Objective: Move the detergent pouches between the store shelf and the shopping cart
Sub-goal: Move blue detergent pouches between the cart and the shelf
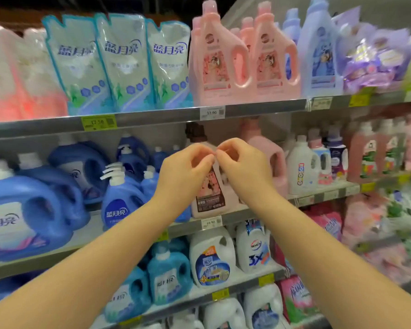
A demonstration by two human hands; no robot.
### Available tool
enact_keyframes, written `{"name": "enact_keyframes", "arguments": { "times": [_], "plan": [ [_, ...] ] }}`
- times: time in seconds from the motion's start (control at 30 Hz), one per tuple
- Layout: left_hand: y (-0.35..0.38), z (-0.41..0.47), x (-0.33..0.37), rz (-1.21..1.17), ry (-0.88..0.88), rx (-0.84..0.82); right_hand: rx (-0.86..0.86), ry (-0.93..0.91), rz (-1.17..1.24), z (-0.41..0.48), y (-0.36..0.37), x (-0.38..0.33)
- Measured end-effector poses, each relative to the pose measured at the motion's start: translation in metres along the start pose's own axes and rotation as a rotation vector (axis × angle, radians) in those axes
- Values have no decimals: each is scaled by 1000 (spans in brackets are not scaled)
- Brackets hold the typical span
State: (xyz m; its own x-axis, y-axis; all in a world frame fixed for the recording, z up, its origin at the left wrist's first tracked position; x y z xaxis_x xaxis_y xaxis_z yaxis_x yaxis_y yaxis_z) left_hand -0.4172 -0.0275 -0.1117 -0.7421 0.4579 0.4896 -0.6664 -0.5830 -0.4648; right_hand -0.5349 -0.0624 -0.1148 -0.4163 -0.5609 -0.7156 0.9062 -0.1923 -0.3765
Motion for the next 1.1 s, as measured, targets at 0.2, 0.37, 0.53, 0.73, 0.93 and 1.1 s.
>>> {"name": "enact_keyframes", "arguments": {
  "times": [0.2,0.37,0.53,0.73,0.93,1.1],
  "plan": [
    [63,-50,74,-149,10,-113,117,96,-7,-72,-76,31],
    [166,-83,151,-230,64,-300,193,296,-93,-132,-182,104],
    [303,-137,266,-468,35,-439,274,513,-262,-198,-322,188],
    [461,-218,364,-662,-73,-651,429,827,-262,-279,-458,288],
    [602,-265,375,-596,-133,-959,529,1122,-141,-332,-517,393],
    [718,-281,358,-495,-218,-1162,645,1303,-131,-334,-541,499]
  ]
}}
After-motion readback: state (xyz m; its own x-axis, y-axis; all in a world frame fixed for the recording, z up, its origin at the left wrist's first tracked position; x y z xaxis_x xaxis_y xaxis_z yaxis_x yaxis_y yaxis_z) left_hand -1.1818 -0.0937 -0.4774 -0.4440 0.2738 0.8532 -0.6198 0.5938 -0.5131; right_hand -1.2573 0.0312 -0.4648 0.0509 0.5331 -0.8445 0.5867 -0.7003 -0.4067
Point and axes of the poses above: each hand's wrist, its own z-axis towards the middle knuckle, its own y-axis out of the palm, x = y × z, the point moved 1 cm from there along z, towards the middle knuckle, and after that the axes turned 5 degrees about y, right-handed, at the moved point
